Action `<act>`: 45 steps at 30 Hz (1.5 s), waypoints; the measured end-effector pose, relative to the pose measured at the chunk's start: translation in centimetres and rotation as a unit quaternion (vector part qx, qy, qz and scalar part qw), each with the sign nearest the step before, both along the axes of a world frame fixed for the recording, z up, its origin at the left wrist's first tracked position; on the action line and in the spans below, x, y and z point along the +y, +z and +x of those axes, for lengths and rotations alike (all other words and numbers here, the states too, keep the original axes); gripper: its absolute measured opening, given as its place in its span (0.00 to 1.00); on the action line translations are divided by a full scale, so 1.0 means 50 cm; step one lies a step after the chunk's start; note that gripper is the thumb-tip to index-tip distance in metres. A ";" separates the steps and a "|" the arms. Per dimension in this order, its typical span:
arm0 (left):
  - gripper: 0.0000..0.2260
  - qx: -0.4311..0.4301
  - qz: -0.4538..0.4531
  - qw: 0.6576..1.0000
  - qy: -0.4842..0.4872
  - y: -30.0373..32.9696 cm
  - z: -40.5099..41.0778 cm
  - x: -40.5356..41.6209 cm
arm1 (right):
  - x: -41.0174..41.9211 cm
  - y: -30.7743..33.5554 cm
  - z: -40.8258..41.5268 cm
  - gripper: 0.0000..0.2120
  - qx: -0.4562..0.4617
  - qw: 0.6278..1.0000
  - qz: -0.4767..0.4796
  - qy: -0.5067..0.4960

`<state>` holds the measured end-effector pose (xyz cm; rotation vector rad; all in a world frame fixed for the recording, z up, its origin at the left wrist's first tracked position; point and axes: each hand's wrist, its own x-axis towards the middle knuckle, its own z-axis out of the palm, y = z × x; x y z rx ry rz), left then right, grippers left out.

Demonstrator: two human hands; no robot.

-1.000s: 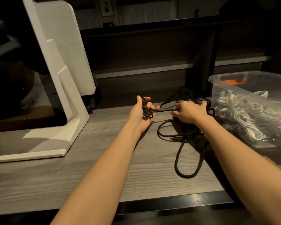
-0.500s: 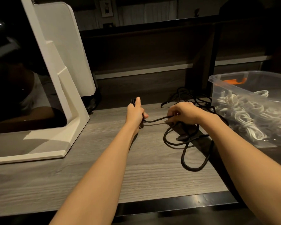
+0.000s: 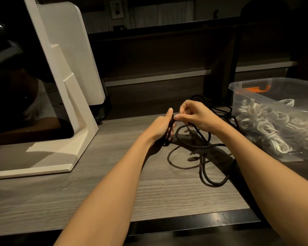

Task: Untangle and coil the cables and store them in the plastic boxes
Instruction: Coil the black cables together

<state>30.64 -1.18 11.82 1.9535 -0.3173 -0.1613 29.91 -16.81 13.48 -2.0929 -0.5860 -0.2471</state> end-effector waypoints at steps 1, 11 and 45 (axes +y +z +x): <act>0.24 0.004 -0.002 1.000 -0.002 0.000 -0.001 -0.004 | -0.001 0.001 0.001 0.08 0.001 1.000 0.029 -0.006; 0.15 0.112 -0.121 0.979 -0.117 -0.010 -0.007 -0.003 | -0.016 -0.005 0.003 0.08 0.103 0.994 0.032 -0.010; 0.16 0.159 -0.519 0.834 0.095 -0.007 0.007 0.000 | 0.014 0.004 -0.012 0.10 0.183 0.942 -0.282 -0.016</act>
